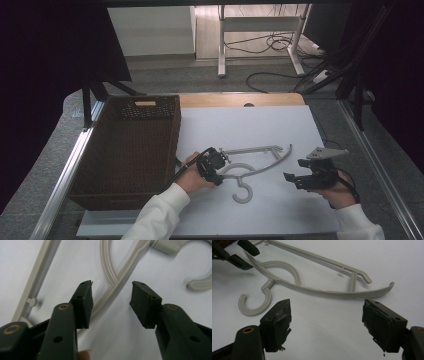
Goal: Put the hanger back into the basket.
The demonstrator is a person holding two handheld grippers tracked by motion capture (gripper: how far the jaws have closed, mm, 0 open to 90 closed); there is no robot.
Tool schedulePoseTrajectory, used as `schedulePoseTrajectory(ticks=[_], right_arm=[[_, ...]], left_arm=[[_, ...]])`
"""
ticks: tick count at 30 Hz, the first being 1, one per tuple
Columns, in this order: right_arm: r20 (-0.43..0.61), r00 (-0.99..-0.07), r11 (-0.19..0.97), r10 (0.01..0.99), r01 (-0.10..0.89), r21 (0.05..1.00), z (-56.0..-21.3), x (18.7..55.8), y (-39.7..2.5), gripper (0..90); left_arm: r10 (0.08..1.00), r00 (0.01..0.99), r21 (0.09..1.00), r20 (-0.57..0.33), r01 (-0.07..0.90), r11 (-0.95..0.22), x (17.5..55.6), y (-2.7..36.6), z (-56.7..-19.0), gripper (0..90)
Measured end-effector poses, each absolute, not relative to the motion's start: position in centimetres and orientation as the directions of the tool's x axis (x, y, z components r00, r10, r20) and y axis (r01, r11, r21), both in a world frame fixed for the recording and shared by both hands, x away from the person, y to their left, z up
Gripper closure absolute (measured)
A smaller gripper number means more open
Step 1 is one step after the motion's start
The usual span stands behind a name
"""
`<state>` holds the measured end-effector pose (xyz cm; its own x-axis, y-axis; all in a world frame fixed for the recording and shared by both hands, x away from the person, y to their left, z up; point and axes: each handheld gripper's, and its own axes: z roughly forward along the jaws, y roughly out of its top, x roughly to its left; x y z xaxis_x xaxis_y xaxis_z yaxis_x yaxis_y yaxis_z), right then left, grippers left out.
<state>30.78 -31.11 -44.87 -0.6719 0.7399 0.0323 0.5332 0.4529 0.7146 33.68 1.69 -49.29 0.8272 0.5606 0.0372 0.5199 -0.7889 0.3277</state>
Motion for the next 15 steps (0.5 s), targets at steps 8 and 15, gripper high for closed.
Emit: schedulePoseTrajectory(ticks=[8,15], right_arm=[[0.032,-0.671,0.452,0.741,0.534,0.715,-44.87,30.77,-31.21,24.1],[0.032,-0.672,0.455,0.740,0.535,0.712,-44.95,30.79,-31.09,24.1]], left_arm=[[0.560,0.826,0.310,0.063,0.517,-0.798,33.76,1.65,-49.78,58.3],[0.564,0.823,0.305,0.062,0.523,-0.796,33.99,1.65,-50.20,58.3]])
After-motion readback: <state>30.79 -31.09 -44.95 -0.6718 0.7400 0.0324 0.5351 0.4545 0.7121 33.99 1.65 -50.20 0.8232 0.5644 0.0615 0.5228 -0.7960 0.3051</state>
